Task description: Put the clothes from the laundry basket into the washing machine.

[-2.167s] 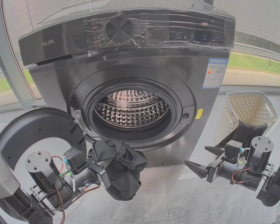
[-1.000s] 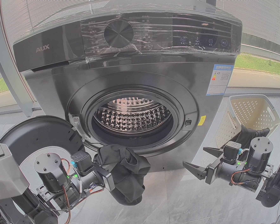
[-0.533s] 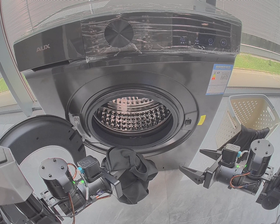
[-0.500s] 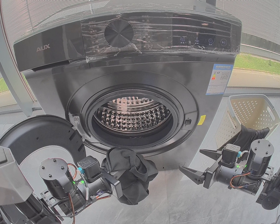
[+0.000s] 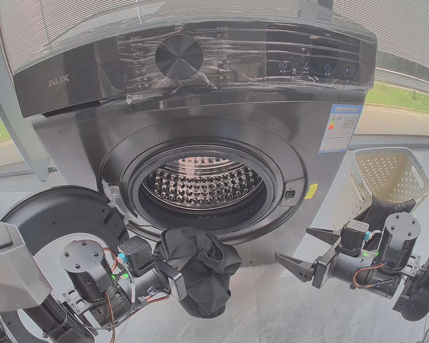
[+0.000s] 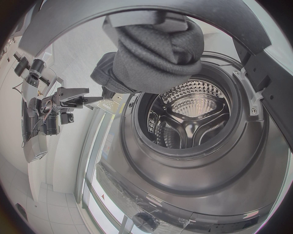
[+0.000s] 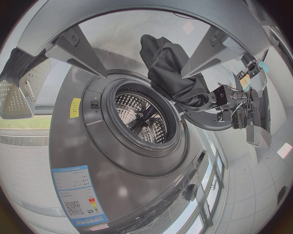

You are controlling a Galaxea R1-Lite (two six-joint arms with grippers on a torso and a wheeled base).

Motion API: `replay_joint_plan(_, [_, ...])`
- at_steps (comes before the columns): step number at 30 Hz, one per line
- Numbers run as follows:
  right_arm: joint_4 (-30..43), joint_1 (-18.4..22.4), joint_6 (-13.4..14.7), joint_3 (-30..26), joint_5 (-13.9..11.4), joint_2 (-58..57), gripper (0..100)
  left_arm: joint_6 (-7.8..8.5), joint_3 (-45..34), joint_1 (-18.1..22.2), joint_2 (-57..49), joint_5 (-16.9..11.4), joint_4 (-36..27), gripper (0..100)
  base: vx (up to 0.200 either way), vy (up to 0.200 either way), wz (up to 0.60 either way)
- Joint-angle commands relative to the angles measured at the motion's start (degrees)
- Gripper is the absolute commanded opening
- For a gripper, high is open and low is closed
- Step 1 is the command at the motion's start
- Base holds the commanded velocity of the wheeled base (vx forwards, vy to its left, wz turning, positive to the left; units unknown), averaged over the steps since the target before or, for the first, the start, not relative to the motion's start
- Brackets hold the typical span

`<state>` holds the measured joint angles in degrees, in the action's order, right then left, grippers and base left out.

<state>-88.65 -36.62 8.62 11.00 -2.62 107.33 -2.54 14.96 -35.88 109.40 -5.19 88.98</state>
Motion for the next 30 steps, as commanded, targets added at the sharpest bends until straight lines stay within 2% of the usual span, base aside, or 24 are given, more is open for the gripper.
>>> replay_joint_plan(1, [0.0,0.0,0.0,-0.1,0.0,0.1,100,0.25,0.0,0.4,0.3,-0.1,0.2,0,0.000,0.000,0.00])
replay_joint_plan(13, [0.0,-0.1,-0.1,-0.8,0.0,-0.9,100,0.60,0.7,0.4,0.7,0.0,0.3,0,0.000,0.000,0.00])
replay_joint_plan(19, [0.0,0.2,0.0,-0.9,0.0,-0.8,100,0.60,0.6,0.2,0.7,1.4,0.3,0,0.000,0.000,0.00])
replay_joint_plan(25, [0.0,0.1,0.0,-0.9,0.0,-0.8,100,0.43,0.9,0.4,0.7,1.7,0.2,0,0.200,0.000,0.00])
replay_joint_plan(30, [0.0,0.1,0.0,-0.9,0.0,-0.8,100,0.51,0.9,0.4,0.7,1.7,0.2,0,0.000,0.000,0.00])
